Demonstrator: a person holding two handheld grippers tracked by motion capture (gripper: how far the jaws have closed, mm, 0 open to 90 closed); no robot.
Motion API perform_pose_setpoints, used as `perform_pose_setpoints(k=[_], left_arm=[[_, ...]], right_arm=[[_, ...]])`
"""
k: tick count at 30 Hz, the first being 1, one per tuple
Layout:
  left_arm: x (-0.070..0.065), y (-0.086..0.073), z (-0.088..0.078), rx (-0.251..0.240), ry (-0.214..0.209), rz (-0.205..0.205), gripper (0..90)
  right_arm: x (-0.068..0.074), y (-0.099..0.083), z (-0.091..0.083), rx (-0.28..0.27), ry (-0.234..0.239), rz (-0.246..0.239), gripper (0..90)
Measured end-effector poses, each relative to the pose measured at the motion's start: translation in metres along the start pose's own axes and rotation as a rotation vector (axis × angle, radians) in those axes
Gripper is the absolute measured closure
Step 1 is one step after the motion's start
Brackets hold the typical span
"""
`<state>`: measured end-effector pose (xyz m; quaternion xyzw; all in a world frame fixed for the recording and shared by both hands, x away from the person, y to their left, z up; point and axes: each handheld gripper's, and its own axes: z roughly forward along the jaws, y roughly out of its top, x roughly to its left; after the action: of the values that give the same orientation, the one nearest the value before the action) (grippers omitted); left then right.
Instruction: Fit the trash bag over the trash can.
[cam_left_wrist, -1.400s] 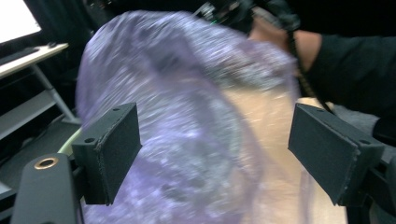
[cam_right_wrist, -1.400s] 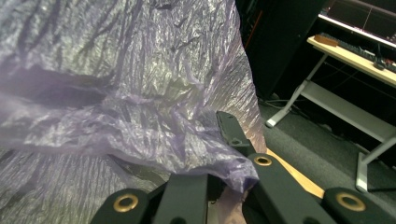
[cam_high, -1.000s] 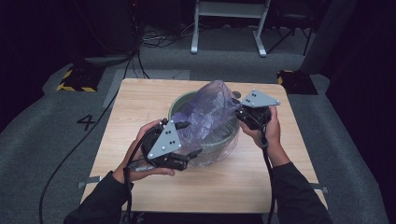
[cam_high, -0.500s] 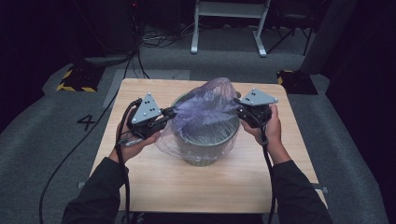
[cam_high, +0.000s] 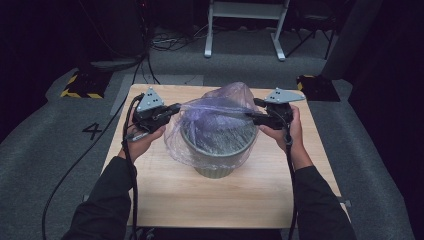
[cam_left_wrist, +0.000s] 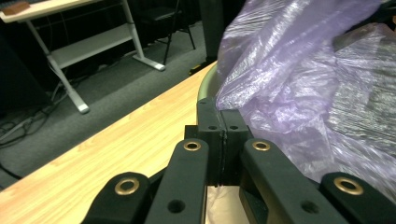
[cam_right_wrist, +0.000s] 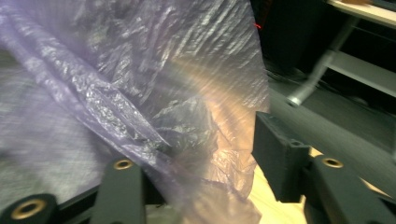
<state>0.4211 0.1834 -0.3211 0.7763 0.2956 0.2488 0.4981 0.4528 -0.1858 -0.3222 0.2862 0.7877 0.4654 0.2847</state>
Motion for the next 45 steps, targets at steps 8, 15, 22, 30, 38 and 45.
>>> perform_pose_setpoints(k=[8, 15, 22, 30, 38, 45], left_arm=[[-0.001, 0.004, 0.000, 0.004, 0.017, 0.020, 89.6], [0.004, 0.002, 0.009, 0.035, 0.021, 0.023, 89.7], [0.009, 0.004, 0.030, 0.048, 0.028, 0.000, 89.6], [0.023, -0.007, 0.050, 0.096, 0.028, -0.043, 89.6], [0.036, -0.026, 0.068, 0.149, 0.015, -0.091, 89.6], [0.038, -0.038, 0.081, 0.186, -0.004, -0.114, 89.6]], right_arm=[[0.013, 0.012, -0.026, -0.094, 0.033, -0.072, 32.2], [-0.005, 0.004, -0.030, -0.156, 0.102, -0.011, 77.9], [-0.015, 0.002, -0.011, -0.075, -0.017, 0.073, 88.3], [-0.031, -0.004, 0.015, 0.003, -0.016, 0.164, 87.2], [-0.039, -0.015, 0.042, 0.086, 0.004, 0.191, 85.9], [-0.044, -0.027, 0.061, 0.154, 0.035, 0.239, 83.3]])
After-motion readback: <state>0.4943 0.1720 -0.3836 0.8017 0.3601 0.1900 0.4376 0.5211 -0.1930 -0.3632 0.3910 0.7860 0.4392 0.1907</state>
